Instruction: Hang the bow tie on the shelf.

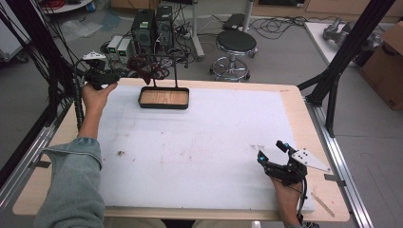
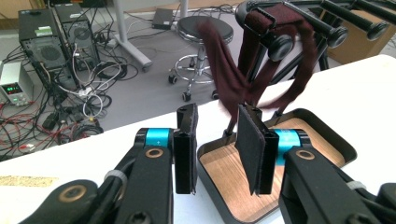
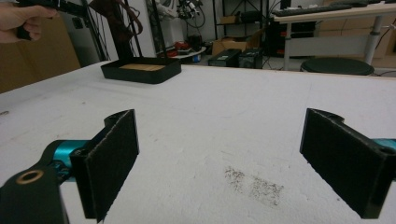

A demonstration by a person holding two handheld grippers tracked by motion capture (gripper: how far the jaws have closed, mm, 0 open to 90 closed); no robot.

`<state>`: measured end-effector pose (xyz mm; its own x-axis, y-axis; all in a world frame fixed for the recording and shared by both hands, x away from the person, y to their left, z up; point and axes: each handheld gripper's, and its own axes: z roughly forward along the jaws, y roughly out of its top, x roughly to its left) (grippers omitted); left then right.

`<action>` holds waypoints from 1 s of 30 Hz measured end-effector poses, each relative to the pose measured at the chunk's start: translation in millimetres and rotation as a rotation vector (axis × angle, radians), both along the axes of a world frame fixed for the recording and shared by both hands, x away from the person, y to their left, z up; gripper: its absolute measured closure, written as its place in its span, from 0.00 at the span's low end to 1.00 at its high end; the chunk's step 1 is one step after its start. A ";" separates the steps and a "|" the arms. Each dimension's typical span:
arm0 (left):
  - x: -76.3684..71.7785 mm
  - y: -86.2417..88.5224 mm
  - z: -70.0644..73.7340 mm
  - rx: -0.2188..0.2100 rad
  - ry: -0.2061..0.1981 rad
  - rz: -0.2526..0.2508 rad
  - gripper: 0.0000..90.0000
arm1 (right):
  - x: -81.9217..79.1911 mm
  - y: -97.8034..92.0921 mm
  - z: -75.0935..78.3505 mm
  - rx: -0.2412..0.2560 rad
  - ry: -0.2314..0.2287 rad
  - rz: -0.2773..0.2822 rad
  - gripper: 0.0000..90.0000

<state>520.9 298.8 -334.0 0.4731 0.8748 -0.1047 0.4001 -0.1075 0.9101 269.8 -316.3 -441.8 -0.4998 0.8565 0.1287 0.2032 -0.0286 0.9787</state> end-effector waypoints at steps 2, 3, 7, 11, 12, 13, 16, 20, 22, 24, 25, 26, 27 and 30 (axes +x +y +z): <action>-1.2 0.6 1.4 -0.005 -0.005 -0.005 0.73 | 0.2 0.0 0.0 -0.001 -0.004 0.002 0.12; -2.3 1.0 2.6 -0.010 -0.009 -0.009 0.73 | 0.2 0.0 0.0 -0.002 -0.004 0.002 0.12; -6.0 1.5 7.2 -0.014 -0.027 -0.027 0.68 | 0.6 -0.1 -0.1 -0.003 -0.008 0.004 0.12; -12.6 2.9 15.1 -0.022 -0.064 -0.049 0.67 | 0.5 -0.1 -0.1 -0.003 -0.009 0.003 0.12; -14.3 3.6 17.2 -0.024 -0.072 -0.052 0.67 | 0.0 0.1 0.0 0.000 -0.002 0.002 0.12; -16.6 4.7 20.1 -0.028 -0.081 -0.055 0.67 | 0.0 0.1 0.0 0.000 -0.002 0.002 0.12; -21.9 7.4 26.4 -0.040 -0.100 -0.063 0.65 | 0.0 0.3 0.0 0.000 -0.002 0.003 0.12; -29.8 10.0 34.6 -0.053 -0.127 -0.074 0.61 | -0.2 0.1 0.0 0.001 0.002 0.000 0.12; -33.8 11.1 37.8 -0.055 -0.137 -0.082 0.61 | -0.1 -0.3 -0.2 0.002 -0.001 0.001 0.12; -38.1 12.1 40.4 -0.060 -0.149 -0.090 0.59 | 0.2 -0.6 -0.3 0.002 0.000 0.001 0.12; -40.6 12.6 41.4 -0.062 -0.159 -0.095 0.59 | 0.2 -0.5 -0.3 0.001 0.000 0.001 0.12; -43.1 12.9 42.4 -0.060 -0.166 -0.096 0.58 | 0.1 -0.5 -0.3 0.001 0.000 0.001 0.12; -46.3 12.9 43.5 -0.059 -0.171 -0.100 0.58 | 0.0 -0.4 -0.3 0.000 0.001 -0.001 0.12; -54.1 13.5 46.0 -0.056 -0.188 -0.111 0.56 | -0.2 -0.1 -0.2 -0.001 0.003 -0.004 0.12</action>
<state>466.8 312.3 -287.9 0.5822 0.8113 -0.0529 0.2113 -0.0882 0.9734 269.6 -316.4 -442.0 -0.4962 0.8586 0.1292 0.2059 -0.0283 0.9782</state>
